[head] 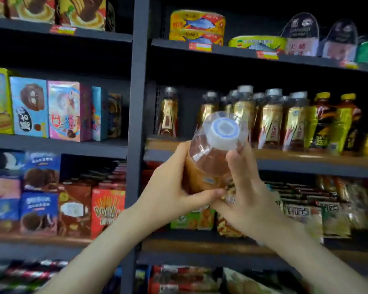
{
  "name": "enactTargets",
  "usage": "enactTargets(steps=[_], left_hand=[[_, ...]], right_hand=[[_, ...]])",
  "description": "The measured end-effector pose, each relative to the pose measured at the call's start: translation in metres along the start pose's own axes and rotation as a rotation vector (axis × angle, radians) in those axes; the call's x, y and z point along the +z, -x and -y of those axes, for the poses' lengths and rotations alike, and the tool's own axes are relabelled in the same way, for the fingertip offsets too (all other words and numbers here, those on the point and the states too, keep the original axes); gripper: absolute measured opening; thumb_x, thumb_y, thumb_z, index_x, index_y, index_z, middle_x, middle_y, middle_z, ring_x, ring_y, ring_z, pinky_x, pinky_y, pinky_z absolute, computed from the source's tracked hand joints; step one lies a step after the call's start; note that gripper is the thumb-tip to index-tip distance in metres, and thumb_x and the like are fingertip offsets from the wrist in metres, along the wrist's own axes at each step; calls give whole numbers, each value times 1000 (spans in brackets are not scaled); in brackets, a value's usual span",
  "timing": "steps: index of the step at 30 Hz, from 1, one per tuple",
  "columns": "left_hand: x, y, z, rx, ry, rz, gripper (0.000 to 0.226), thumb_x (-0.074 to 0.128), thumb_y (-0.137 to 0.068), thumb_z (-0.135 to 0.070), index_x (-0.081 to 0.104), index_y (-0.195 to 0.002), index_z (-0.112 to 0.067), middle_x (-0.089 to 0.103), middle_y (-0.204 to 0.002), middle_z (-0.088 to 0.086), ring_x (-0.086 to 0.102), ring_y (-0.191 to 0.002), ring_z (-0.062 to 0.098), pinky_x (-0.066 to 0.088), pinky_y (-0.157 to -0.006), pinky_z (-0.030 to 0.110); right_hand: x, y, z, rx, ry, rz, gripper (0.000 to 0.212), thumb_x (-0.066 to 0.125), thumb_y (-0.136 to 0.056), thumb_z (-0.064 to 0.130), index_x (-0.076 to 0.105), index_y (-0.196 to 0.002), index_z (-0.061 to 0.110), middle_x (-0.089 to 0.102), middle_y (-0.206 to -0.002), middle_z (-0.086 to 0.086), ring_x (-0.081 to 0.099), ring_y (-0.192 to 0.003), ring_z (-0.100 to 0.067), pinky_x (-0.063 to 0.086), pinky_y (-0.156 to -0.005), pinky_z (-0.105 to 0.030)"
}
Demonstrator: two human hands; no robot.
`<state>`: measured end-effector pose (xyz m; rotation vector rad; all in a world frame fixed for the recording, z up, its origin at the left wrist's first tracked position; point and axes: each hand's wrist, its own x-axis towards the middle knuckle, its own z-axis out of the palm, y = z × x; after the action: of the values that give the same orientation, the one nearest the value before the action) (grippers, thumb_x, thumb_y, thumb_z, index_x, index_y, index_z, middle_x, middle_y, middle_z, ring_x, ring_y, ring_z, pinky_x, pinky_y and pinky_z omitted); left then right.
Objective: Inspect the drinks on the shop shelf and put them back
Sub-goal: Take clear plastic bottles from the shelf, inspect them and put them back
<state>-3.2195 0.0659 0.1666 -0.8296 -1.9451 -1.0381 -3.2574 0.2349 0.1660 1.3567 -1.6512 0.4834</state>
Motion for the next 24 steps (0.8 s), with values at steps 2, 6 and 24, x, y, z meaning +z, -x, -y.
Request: enactTargets(steps=[2,6,24], left_hand=[[19,43,-5,-112,-72,14,60,71,-66,-61,41,-116,-48,63,-110,-30,61,-96,-11,47,-76,9],[60,134,-13,-345,-378,109,73,61,-60,-73,51,-118,-29,71,-89,-10,65,-82,8,46,-65,23],[116,301,-54,-676,-436,276,73,59,-62,-70,53,-116,-21,69,-92,-5,67,-78,14,56,-64,30]], right_hand=[[-7,42,19,239,-245,137,109,66,-85,39,-29,-137,57,3,-161,8,20,-141,5,44,-104,-36],[-27,124,42,592,-679,380,92,72,-82,45,1,-136,70,11,-146,46,18,-139,13,27,-115,-23],[11,269,164,1258,-1295,311,58,77,-81,20,47,-129,35,62,-122,18,56,-119,-8,50,-94,-26]])
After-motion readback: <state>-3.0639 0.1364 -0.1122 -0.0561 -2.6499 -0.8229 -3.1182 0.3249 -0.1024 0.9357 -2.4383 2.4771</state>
